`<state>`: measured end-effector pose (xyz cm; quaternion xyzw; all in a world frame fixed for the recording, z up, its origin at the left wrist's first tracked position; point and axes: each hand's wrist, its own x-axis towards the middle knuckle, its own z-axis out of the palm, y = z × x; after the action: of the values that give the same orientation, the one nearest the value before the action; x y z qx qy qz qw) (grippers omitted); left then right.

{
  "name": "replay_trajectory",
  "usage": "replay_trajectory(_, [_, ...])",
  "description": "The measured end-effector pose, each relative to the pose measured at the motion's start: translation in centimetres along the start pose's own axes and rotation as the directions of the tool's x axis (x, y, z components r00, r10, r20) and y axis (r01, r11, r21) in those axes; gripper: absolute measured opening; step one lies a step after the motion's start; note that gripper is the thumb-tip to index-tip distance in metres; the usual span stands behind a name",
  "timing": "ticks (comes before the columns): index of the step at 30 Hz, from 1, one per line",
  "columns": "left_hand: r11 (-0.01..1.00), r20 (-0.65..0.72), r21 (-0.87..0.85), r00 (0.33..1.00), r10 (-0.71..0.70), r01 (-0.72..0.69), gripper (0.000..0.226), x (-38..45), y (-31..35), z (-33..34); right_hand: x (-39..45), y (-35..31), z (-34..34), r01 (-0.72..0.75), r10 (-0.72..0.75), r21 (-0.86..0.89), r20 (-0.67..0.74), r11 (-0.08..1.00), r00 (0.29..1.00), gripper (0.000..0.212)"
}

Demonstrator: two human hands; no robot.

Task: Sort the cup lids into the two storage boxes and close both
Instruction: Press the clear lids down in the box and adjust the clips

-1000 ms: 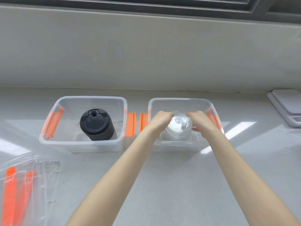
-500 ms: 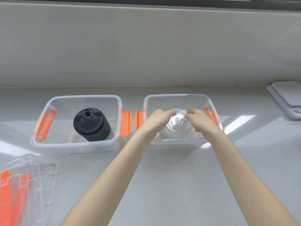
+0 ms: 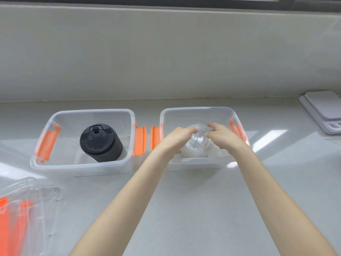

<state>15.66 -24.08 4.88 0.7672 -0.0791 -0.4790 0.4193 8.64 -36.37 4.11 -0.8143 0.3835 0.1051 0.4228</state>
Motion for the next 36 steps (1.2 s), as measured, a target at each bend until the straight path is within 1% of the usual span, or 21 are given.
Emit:
replay_trajectory(2, [1.000, -0.002, -0.006, 1.000, 0.000, 0.000, 0.056, 0.2, 0.2, -0.1, 0.4, -0.1, 0.0, -0.003, 0.003, 0.005, -0.009, 1.000, 1.000, 0.056])
replay_trajectory(6, [0.999, -0.001, 0.015, 1.000, -0.029, 0.029, 0.059, 0.2, 0.6, -0.1, 1.0, -0.3, 0.3, -0.012, 0.012, -0.002, 0.010, 1.000, 1.000, 0.050])
replay_trajectory(9, [0.999, 0.005, 0.042, 1.000, -0.026, 0.026, 0.057, 0.2, 0.6, 0.1, 1.2, -0.3, 0.4, -0.020, 0.020, -0.014, 0.005, 1.000, 1.000, 0.047])
replay_trajectory(15, [0.999, 0.003, 0.040, 1.000, -0.020, 0.020, 0.057, 0.2, 0.6, 0.0, 1.3, -0.3, 0.5, 0.022, -0.022, -0.002, -0.068, 1.000, 0.997, 0.037])
replay_trajectory(20, [0.998, 0.014, 0.043, 0.999, -0.049, 0.049, 0.057, 0.1, 0.6, -0.3, 1.2, -0.4, 0.5, 0.018, -0.018, 0.012, -0.032, 1.000, 0.999, 0.038])
replay_trajectory(23, [0.999, 0.017, 0.023, 0.999, -0.049, 0.049, 0.056, 0.1, 0.6, -0.2, 1.0, -0.3, 0.3, -0.041, 0.042, 0.034, -0.027, 0.999, 0.999, 0.038])
replay_trajectory(25, [0.998, 0.022, 0.030, 0.998, -0.057, 0.056, 0.056, 0.1, 0.8, 0.0, 0.7, -0.1, 0.2, -0.066, 0.066, 0.017, -0.007, 0.998, 0.998, 0.037])
replay_trajectory(27, [0.997, 0.021, 0.056, 0.998, -0.063, 0.062, 0.056, -0.1, 0.9, 0.3, 0.6, -0.1, 0.2, -0.058, 0.058, 0.004, 0.000, 0.998, 0.998, 0.038])
replay_trajectory(31, [0.996, 0.011, 0.068, 0.998, -0.062, 0.061, 0.057, -0.3, 1.0, 0.3, 0.6, 0.1, 0.3, -0.012, 0.012, -0.012, 0.003, 1.000, 1.000, 0.049])
replay_trajectory(36, [0.995, 0.002, 0.078, 0.998, -0.068, 0.067, 0.057, -0.5, 1.1, 0.4, 0.7, 0.0, 0.6, 0.011, -0.011, -0.022, -0.003, 1.000, 1.000, 0.048])
